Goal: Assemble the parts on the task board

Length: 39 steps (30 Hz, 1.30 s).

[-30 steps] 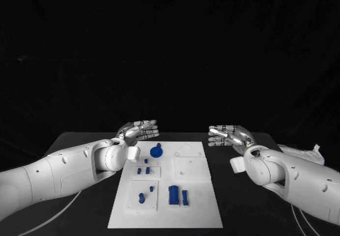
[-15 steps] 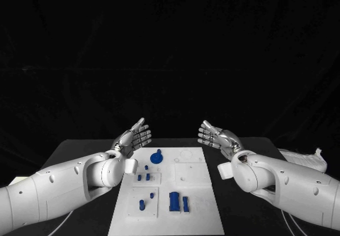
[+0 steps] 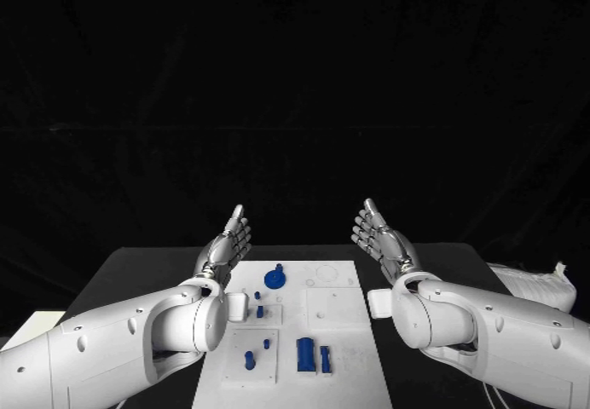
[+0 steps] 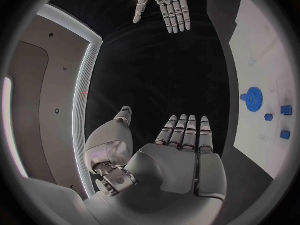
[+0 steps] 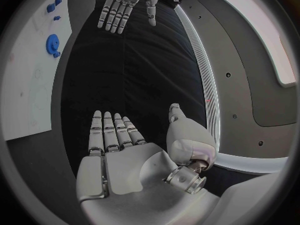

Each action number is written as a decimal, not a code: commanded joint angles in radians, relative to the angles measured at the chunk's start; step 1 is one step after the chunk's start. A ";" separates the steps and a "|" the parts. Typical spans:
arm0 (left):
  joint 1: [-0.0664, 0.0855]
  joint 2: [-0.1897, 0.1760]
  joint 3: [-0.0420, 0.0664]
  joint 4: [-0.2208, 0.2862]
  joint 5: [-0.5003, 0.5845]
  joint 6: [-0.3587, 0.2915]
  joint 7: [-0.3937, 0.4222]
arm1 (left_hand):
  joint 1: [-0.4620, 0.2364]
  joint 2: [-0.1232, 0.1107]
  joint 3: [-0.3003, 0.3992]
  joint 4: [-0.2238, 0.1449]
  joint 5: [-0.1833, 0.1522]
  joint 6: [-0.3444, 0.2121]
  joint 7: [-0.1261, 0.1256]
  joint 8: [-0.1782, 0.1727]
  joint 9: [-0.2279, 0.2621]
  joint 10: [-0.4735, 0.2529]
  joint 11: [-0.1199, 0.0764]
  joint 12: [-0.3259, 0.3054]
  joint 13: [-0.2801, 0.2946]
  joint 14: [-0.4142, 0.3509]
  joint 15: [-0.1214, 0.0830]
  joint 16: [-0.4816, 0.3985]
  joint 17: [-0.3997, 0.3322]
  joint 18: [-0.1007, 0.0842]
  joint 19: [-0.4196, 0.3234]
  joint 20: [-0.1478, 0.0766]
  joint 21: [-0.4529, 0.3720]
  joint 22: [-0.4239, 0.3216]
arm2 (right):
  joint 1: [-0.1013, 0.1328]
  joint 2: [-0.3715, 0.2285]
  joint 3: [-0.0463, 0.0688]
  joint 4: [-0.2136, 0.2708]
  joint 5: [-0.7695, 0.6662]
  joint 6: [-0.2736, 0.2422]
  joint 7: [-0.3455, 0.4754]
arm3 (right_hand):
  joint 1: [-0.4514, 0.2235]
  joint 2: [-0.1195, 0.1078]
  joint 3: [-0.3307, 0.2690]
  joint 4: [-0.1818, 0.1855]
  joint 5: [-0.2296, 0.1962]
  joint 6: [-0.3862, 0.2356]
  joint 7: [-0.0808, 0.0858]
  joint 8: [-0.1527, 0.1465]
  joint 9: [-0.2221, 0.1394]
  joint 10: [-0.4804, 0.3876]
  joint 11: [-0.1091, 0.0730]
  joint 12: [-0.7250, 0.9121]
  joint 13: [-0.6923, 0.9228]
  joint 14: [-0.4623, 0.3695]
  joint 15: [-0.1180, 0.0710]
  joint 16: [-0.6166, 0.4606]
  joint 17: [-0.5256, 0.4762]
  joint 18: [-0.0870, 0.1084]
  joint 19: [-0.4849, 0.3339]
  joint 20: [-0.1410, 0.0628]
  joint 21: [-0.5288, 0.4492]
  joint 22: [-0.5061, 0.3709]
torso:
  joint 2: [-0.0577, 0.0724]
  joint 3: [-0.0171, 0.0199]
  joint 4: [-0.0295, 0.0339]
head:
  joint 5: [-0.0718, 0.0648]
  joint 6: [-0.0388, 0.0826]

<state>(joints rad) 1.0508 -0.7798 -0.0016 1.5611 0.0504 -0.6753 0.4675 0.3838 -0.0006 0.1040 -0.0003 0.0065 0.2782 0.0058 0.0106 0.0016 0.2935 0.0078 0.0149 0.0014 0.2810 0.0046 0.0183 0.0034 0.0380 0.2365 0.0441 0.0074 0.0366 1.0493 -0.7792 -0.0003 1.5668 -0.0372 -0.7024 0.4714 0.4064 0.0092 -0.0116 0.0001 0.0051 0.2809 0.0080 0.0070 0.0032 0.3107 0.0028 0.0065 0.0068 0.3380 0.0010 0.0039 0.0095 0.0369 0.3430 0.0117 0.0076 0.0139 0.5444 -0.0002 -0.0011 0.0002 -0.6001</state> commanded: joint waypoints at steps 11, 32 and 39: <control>-0.001 0.000 0.002 0.009 -0.050 -0.095 0.052 | -0.208 0.001 -0.104 0.000 -0.006 -0.151 -0.006 -0.011 -0.002 -0.159 -0.008 -0.015 -0.001 -0.152 -0.005 -0.018 -0.003 -0.038 -0.127 -0.044 -0.007 -0.037 | 0.001 -0.001 0.000 0.003 0.037 -0.068 0.049 | -0.220 -0.009 0.012 0.000 -0.005 -0.152 -0.008 -0.007 -0.003 -0.169 -0.003 -0.007 -0.007 -0.183 -0.001 -0.004 -0.009 -0.037 -0.186 -0.012 -0.008 -0.014 | 0.000 0.0002 0.0011 | 0.000 0.000; -0.001 0.000 0.002 0.009 -0.050 -0.095 0.052 | -0.384 0.001 -0.104 0.000 -0.006 -0.278 -0.006 -0.011 -0.002 -0.294 -0.008 -0.015 -0.001 -0.281 -0.005 -0.018 -0.003 -0.038 -0.236 -0.044 -0.007 -0.037 | 0.001 -0.001 0.000 0.003 0.037 -0.068 0.049 | -0.406 -0.009 0.012 0.000 -0.005 -0.281 -0.008 -0.007 -0.003 -0.311 -0.003 -0.007 -0.007 -0.338 -0.001 -0.004 -0.009 -0.037 -0.343 -0.012 -0.008 -0.014 | 0.000 0.0002 0.0011 | 0.000 0.000; -0.001 0.000 0.002 0.009 -0.050 -0.095 0.052 | -0.384 0.001 -0.104 0.000 -0.006 -0.278 -0.006 -0.011 -0.002 -0.294 -0.008 -0.015 -0.001 -0.281 -0.005 -0.018 -0.003 -0.038 -0.236 -0.044 -0.007 -0.037 | 0.001 -0.001 0.000 0.003 0.037 -0.068 0.049 | -0.406 -0.009 0.012 0.000 -0.005 -0.281 -0.008 -0.007 -0.003 -0.311 -0.003 -0.007 -0.007 -0.338 -0.001 -0.004 -0.009 -0.037 -0.343 -0.012 -0.008 -0.014 | 0.000 0.0002 0.0011 | 0.000 0.000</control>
<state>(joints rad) 1.0498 -0.7805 -0.0009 1.5678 0.0128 -0.7673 0.5027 0.0076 -0.0002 0.0027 -0.0002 0.0066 0.0051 -0.0003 0.0067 0.0013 0.0054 -0.0001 0.0057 0.0016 0.0054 0.0002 0.0067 0.0016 0.0072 0.0034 -0.0002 0.0036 0.0009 1.0495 -0.7800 -0.0003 1.5688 0.0047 -0.7708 0.5063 0.0052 0.0001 -0.0049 0.0013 0.0053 0.0035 -0.0002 0.0033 0.0015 0.0046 -0.0008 0.0066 0.0017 0.0050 -0.0002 0.0040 0.0015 0.0061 0.0047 0.0002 0.0037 0.0017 0.5442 0.0000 0.0000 -0.0001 -0.6000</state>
